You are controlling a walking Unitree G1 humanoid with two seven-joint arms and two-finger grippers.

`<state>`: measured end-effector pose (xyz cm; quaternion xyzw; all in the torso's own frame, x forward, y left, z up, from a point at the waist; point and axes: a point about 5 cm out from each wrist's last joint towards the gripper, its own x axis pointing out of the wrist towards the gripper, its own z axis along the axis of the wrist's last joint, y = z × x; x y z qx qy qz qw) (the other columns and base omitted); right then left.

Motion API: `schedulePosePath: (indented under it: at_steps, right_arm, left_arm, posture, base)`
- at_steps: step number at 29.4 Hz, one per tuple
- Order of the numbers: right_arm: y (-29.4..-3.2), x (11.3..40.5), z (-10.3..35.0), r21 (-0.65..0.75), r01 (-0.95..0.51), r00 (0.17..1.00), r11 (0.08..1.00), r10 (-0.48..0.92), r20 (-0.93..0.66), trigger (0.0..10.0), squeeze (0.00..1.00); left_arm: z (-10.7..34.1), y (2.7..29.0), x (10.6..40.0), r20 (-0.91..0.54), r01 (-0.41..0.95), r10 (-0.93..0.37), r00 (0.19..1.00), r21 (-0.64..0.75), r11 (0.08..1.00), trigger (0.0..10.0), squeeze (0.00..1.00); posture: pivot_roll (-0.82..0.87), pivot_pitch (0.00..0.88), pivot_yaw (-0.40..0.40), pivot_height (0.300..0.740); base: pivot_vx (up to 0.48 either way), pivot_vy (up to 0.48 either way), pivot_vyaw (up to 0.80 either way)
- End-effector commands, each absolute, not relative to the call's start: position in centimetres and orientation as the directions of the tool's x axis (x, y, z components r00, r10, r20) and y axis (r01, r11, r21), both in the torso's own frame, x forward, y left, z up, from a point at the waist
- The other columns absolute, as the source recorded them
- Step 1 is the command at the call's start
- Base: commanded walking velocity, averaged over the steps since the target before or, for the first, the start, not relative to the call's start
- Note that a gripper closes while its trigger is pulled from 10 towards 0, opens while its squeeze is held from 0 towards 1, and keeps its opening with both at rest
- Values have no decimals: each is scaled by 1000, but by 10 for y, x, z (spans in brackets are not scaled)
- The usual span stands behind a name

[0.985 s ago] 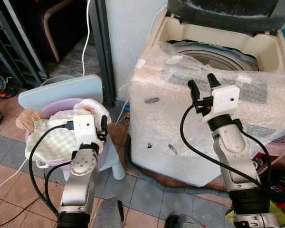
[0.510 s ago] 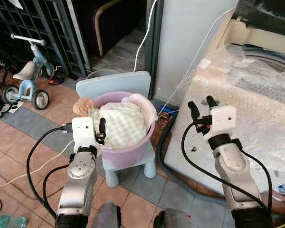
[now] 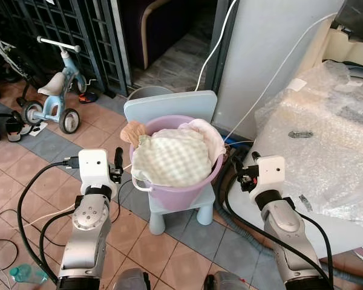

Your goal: Clothes washing

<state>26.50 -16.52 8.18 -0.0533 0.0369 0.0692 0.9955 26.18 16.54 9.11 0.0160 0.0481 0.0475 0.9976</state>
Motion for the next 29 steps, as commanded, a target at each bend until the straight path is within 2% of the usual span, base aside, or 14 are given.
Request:
schedulePosePath:
  at_steps: [1, 5, 8, 18, 24, 27, 29]
  right_arm:
    - [-170, 266, 78, -109, -115, 988, 987, 103, -111, 10000, 0]
    - [-168, 267, 78, -52, -178, 976, 983, 170, -135, 10000, 0]
    - [-163, 269, 82, -57, -190, 977, 980, 183, -110, 10000, 0]
    - [-163, 275, 82, -97, -178, 978, 979, 166, -125, 10000, 0]
    - [-167, 279, 82, -69, -164, 979, 984, 153, -138, 10000, 0]
    - [-160, 280, 83, -175, -197, 975, 965, 174, -139, 10000, 0]
    - [-157, 280, 81, -167, -195, 974, 966, 171, -148, 10000, 0]
  left_arm:
    - [84, 168, 257, -122, -88, 92, 988, 38, 995, 10000, 0]
    - [84, 168, 257, -121, -72, 75, 990, 27, 997, 10000, 0]
    - [86, 165, 257, -104, -47, 49, 993, 21, 999, 10000, 0]
    - [88, 164, 256, -96, -44, 45, 994, 18, 999, 10000, 0]
    - [88, 164, 255, -97, -39, 40, 994, 15, 999, 10000, 0]
    - [87, 163, 255, -100, -35, 36, 994, 16, 999, 10000, 0]
    - [87, 163, 255, -101, -34, 35, 994, 14, 999, 10000, 0]
  posture:
    - [17, 125, -5, 740]
    - [20, 126, -10, 740]
    - [20, 132, -12, 740]
    - [31, 139, -19, 740]
    - [30, 136, -20, 740]
    - [30, 136, -22, 740]
    - [29, 136, -23, 740]
  base:
    - [0, 0, 0]
    - [0, 0, 0]
    - [0, 0, 702]
    - [335, 0, 669]
    - [351, 0, 0]
    - [366, 0, 0]
    - [319, 0, 0]
